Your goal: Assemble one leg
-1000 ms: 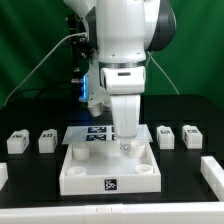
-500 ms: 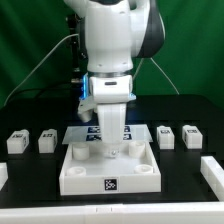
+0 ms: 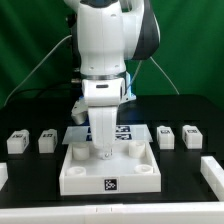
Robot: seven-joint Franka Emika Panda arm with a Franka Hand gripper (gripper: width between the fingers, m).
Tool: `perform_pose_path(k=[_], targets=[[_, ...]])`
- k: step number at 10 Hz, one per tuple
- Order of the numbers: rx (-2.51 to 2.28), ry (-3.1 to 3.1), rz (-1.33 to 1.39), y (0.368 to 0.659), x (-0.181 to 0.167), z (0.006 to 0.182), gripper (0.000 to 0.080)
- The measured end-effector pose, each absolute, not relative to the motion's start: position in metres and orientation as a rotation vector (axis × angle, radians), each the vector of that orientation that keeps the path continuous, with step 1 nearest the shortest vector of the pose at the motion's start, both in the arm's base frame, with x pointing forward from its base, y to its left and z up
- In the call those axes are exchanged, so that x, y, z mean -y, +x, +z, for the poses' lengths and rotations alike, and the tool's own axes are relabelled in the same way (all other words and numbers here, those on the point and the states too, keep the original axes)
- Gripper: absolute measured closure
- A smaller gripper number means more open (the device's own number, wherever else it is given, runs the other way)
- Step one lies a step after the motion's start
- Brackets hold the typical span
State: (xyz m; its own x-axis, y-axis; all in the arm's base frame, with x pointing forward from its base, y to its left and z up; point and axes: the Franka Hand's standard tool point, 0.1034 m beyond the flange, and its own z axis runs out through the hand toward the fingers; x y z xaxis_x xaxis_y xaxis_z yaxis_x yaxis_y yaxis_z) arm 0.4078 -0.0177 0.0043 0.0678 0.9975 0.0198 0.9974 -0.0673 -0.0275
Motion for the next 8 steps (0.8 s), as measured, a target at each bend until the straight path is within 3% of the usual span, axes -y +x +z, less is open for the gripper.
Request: perform_pose_path(k=[1, 3, 4, 5, 8], targets=[[2.122, -2.271, 0.007, 0.4078, 0.0178, 0.0043, 0.0261], [2.122, -2.271, 0.007, 0.4078, 0.0178, 0.0043, 0.0582], [2.122, -2.271, 0.007, 0.4078, 0.0178, 0.0043, 0.0582], [2.121, -2.273, 0.006, 0.4080, 0.0179, 0.0045, 0.0744], [2.121, -2.273, 0.006, 0.4080, 0.0179, 0.0045, 0.0751]])
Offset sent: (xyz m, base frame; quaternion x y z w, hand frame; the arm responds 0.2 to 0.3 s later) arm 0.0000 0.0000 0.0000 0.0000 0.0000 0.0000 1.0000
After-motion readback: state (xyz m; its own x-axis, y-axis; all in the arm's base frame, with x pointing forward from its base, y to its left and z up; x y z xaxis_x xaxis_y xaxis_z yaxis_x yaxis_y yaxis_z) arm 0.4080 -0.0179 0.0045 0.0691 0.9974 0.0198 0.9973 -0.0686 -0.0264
